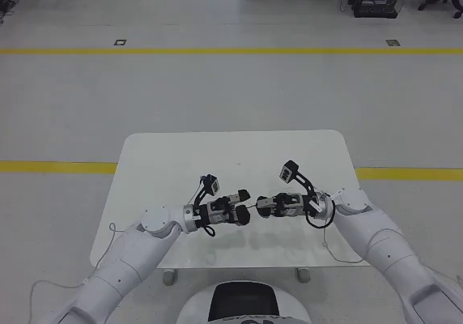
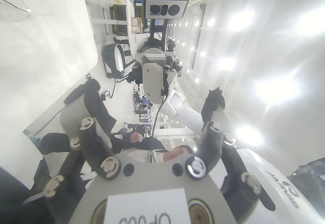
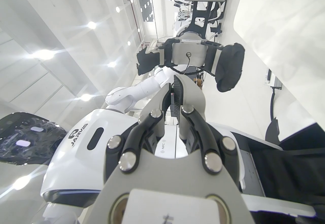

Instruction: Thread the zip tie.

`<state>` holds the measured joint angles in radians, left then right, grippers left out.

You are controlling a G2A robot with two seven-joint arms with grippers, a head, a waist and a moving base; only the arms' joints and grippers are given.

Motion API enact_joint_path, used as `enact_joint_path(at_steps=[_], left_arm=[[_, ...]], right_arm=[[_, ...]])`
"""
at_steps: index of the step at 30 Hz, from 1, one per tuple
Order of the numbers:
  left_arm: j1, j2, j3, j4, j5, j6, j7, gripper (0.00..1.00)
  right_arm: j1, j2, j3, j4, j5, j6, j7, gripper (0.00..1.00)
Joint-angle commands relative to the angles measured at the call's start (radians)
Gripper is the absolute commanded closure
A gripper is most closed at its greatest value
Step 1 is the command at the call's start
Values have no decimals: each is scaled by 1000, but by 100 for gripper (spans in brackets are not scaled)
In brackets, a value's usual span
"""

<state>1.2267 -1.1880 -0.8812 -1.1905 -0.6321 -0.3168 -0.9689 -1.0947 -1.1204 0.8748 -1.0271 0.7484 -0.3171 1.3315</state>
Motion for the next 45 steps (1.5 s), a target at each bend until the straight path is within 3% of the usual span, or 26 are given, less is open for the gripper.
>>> enact_joint_path(at_steps=[1, 11, 29, 45], left_arm=[[0, 0, 2, 0, -1, 0, 0, 24], [-3, 2, 8, 2, -3, -1, 0, 53], [-8, 5, 17, -2, -1, 1, 0, 71], [-15, 6, 27, 1, -8, 4, 1, 81]], right_arm=[[0, -1, 2, 1, -4, 1, -1, 100], [-3, -5, 9, 6, -26, 10, -2, 100], [-3, -7, 24, 12, -93, 32, -14, 100], [-9, -8, 37, 12, -127, 52, -38, 100]])
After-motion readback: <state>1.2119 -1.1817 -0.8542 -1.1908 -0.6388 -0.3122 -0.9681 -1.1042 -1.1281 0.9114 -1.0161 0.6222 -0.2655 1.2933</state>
